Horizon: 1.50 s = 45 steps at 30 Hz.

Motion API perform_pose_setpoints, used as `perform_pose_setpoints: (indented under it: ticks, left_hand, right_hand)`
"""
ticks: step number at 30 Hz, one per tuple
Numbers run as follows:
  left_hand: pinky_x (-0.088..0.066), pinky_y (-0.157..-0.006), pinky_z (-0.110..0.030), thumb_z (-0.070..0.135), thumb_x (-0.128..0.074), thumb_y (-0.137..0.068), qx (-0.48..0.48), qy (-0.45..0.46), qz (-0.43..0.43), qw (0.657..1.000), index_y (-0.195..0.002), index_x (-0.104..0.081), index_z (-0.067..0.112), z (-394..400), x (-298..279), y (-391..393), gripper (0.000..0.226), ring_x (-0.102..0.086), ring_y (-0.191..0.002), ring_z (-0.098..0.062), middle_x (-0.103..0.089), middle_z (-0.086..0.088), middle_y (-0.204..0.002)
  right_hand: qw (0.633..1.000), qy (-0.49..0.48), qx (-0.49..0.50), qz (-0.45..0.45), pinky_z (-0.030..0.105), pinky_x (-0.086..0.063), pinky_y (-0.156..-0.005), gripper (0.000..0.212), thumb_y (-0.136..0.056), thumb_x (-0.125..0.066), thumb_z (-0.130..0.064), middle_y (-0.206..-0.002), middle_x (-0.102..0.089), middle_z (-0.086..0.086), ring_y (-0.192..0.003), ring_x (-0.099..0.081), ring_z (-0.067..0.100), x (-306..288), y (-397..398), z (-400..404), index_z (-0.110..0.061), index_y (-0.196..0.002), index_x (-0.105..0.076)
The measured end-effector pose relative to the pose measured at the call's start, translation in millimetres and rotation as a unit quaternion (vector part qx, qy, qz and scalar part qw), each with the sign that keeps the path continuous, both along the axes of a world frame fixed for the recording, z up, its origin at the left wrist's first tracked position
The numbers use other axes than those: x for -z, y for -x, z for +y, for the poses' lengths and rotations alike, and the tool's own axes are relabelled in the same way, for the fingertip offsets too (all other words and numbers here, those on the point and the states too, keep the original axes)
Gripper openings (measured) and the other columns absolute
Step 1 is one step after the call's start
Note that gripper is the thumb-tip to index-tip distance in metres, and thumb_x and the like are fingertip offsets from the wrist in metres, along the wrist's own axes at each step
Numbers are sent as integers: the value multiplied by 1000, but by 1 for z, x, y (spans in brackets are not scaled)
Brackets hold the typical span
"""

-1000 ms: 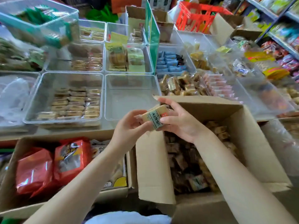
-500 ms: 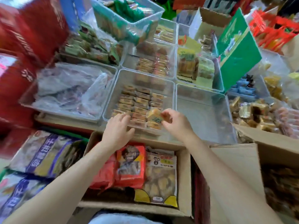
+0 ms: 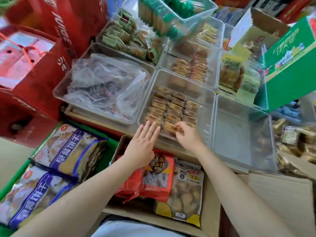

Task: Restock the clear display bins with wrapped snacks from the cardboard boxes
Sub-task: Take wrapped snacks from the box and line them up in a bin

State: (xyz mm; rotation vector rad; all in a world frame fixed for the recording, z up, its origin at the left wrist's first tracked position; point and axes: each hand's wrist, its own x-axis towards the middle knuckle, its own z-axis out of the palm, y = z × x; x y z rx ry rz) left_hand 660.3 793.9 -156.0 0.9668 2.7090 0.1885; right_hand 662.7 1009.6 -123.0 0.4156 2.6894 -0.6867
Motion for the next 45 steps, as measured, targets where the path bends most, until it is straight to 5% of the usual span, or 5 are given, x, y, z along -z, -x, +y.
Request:
perform_pose_setpoints:
  ticks: [9, 15, 24, 34, 45]
  left_hand:
    - [11, -124, -42, 34, -48, -97, -34, 0, -42, 999, -161, 5, 12, 10, -16, -3, 86, 15, -154, -29, 8, -12, -168]
    - [-38, -109, -36, 17, -57, -95, -60, -188, -83, 977, -131, -63, 11, 65, -49, -49, 37, -46, -133, -26, -57, -8, -138]
    - [-40, -107, -32, 44, -61, -97, -7, -272, -340, 900, -145, -45, 30, 245, -102, -230, 53, -46, -130, -10, -47, 5, -145]
    - [-31, -120, -50, 35, -68, -82, -131, -388, -402, 819, -157, -14, 43, 312, -97, -324, 92, -27, -147, -7, -26, 16, -161]
    - [-38, -115, -45, 44, -67, -76, -145, -401, -398, 812, -154, -22, 47, 310, -103, -328, 90, -33, -144, -11, -33, 19, -157]
  right_hand:
    - [999, 3, -37, -38, 44, -23, -120, 47, -103, -42, -42, -161, -27, 2, -149, -24, 24, -3, -13, 12, -30, -148, -45]
    - [992, 52, 6, 118, 31, -50, -70, 22, -101, -49, -22, -93, -69, -3, -78, -63, 13, -75, -92, 50, -18, -108, -69]
    - [933, 34, 230, 273, 36, -56, -66, 20, -97, -51, -18, -67, -66, -6, -57, -61, 7, -144, -297, 209, -18, -89, -69]
    - [995, 33, 68, -67, 24, -49, -72, 21, -99, -56, -30, -102, -63, -8, -89, -61, 11, -86, -379, 283, -22, -115, -66]
    - [906, -49, -222, -356, 35, -53, -93, 68, -89, -72, -34, -138, -55, 7, -116, -57, 25, 13, -388, 261, -21, -148, -42]
